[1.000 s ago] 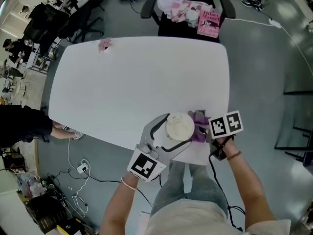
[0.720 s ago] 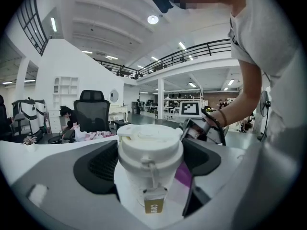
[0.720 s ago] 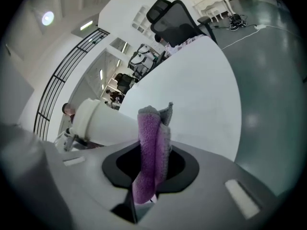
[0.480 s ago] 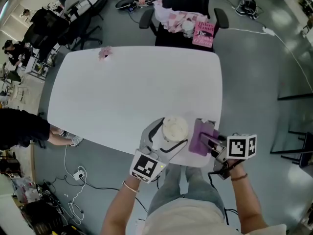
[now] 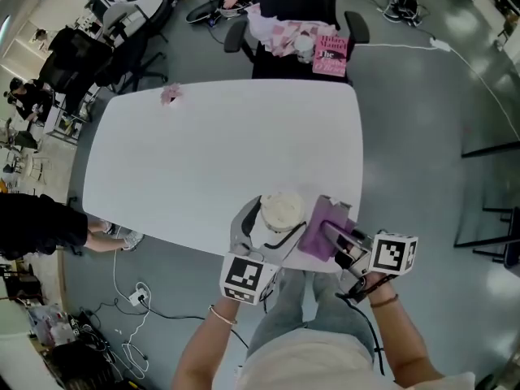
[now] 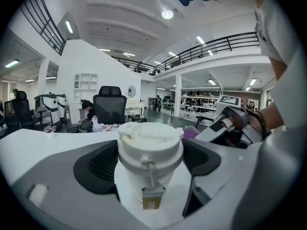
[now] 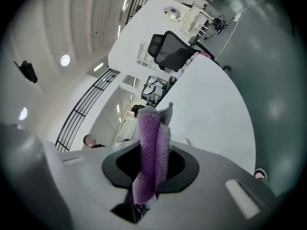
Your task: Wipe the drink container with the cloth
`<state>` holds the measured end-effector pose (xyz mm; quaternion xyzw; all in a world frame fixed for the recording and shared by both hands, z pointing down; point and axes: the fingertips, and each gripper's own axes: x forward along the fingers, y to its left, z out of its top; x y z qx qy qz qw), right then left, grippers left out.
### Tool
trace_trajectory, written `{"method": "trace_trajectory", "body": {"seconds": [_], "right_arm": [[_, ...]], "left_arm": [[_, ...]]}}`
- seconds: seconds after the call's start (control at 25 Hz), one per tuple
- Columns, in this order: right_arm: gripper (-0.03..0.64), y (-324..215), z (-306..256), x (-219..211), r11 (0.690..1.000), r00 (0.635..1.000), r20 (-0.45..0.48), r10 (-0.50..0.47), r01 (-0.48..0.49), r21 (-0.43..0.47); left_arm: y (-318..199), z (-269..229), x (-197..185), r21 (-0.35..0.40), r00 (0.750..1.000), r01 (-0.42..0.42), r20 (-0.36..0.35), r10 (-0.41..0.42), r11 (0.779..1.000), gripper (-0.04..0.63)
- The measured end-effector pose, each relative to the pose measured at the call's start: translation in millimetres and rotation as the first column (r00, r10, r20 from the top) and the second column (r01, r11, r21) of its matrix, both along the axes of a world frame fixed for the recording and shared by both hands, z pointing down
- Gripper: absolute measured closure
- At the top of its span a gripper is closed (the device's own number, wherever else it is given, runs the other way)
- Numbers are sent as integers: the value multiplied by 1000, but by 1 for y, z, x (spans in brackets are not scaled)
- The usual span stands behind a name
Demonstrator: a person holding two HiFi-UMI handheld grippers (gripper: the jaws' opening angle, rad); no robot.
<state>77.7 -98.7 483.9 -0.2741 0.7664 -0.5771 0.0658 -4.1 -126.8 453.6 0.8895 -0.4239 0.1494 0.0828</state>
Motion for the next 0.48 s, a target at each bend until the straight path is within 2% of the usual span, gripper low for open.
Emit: {"method": "trace_trajectory", "body": {"seconds": [0.28, 0.48], "right_arm": [[552, 4, -12, -4, 997, 995, 95, 30, -36, 62], [552, 6, -7, -6, 996, 990, 134, 55, -63, 61]], "left_arm": [[0, -1, 2, -8, 1000, 31, 1, -31, 999, 173], [4, 3, 0, -9, 999, 43, -6, -43, 999, 173]]}}
